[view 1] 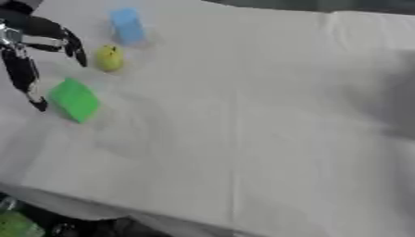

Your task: Pick up the objects with one hand, pass them to the other hand, and then place them into the box on the other side of the table.

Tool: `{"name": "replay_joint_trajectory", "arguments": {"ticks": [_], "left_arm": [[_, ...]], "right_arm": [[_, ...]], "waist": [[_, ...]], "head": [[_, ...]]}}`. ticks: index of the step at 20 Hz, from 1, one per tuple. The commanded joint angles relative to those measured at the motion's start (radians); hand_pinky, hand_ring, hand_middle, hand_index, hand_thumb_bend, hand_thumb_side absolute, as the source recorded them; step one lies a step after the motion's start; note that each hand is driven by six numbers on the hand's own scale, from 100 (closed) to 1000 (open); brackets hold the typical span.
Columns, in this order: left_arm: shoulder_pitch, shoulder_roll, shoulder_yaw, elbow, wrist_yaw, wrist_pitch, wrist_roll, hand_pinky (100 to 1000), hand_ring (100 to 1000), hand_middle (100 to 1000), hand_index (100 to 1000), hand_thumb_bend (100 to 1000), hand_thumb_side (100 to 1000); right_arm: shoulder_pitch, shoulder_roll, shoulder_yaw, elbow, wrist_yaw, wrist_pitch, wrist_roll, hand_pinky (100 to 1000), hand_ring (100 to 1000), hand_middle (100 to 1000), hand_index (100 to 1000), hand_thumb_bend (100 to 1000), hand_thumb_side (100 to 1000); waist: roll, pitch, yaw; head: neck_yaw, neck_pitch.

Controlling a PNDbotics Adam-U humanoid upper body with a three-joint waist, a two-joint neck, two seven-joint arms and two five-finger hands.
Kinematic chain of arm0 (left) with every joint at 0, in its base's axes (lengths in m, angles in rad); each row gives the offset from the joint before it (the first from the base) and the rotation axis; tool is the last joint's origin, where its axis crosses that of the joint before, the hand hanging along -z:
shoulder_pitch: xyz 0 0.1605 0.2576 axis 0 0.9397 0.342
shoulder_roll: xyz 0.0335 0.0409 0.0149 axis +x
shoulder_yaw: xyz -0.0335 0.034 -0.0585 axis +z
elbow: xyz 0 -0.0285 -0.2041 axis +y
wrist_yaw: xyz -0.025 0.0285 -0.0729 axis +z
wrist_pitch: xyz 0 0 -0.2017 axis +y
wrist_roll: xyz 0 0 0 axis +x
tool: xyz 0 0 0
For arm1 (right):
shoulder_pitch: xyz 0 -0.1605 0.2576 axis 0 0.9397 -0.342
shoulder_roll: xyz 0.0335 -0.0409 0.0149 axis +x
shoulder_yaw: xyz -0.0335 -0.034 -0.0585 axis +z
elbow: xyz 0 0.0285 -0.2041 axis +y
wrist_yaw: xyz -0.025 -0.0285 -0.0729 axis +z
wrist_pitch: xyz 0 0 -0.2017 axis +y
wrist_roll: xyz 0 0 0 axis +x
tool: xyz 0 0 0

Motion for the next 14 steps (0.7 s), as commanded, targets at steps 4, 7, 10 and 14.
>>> {"name": "replay_joint_trajectory", "arguments": {"ticks": [4,7,10,14], "left_arm": [[-0.037,-0.021,0.0,0.076,-0.059,-0.048,0.011,842,809,769,809,835,100],[-0.043,-0.038,0.004,0.108,-0.086,-0.062,0.028,840,809,770,810,833,100],[-0.046,-0.049,0.007,0.127,-0.105,-0.074,0.052,839,808,770,810,828,100],[-0.047,-0.058,0.01,0.148,-0.118,-0.085,0.076,833,800,754,804,821,100]], "right_arm": [[-0.005,-0.027,-0.005,-0.009,0.005,-0.002,0.003,935,867,901,903,250,329],[-0.005,-0.026,-0.004,-0.009,0.004,-0.002,0.005,935,867,900,904,250,329],[-0.004,-0.026,-0.004,-0.008,0.004,-0.002,0.005,935,867,900,904,250,330],[-0.002,-0.024,-0.004,-0.007,0.005,-0.002,0.006,936,867,900,904,250,331]], "waist": [[0.01,-0.03,-0.003],[0.009,-0.031,-0.004],[0.008,-0.03,-0.004],[0.008,-0.029,-0.005]], "head": [[0.009,-0.012],[0.012,-0.013],[0.014,-0.014],[0.015,-0.014]]}}
